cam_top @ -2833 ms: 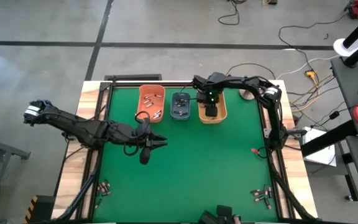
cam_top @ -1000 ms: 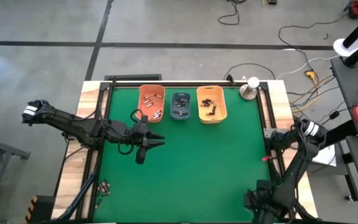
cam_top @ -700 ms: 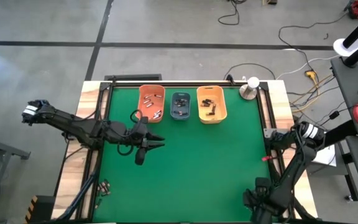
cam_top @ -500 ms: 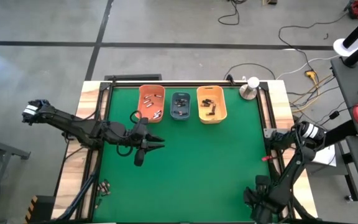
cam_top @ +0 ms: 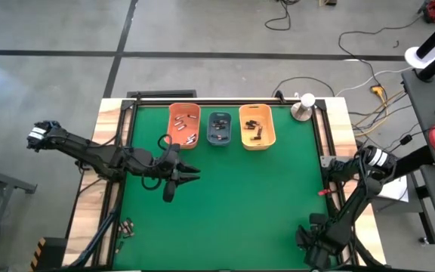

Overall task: Sort batteries
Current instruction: Put the large black battery into the yellow bin

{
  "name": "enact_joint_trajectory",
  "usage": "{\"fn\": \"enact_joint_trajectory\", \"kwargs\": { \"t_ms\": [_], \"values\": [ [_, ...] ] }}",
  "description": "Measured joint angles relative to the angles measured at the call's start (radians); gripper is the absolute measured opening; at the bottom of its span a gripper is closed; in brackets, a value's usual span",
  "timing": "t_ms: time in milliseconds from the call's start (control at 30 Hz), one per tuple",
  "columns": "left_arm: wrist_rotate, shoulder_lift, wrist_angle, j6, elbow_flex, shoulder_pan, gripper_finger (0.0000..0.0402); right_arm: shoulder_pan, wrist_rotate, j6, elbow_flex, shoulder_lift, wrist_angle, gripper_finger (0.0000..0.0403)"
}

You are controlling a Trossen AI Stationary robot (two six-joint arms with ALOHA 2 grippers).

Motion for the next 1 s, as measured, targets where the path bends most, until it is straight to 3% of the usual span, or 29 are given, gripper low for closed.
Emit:
{"fn": "enact_joint_trajectory", "kwargs": {
  "t_ms": [367, 700, 1000],
  "values": [
    [0.000, 0.000, -0.001, 0.011, 0.000, 0.000, 0.0080, 0.000, 0.020, -0.086, 0.012, 0.003, -0.018, 0.0048],
    [0.005, 0.000, -0.017, 0.038, 0.000, 0.000, 0.0080, -0.027, 0.035, -0.175, 0.080, 0.007, 0.004, 0.0060],
    [0.005, 0.000, -0.011, 0.051, 0.000, 0.000, 0.0080, -0.180, 0.133, -0.304, 0.130, 0.010, -0.004, 0.0051]
  ]
}}
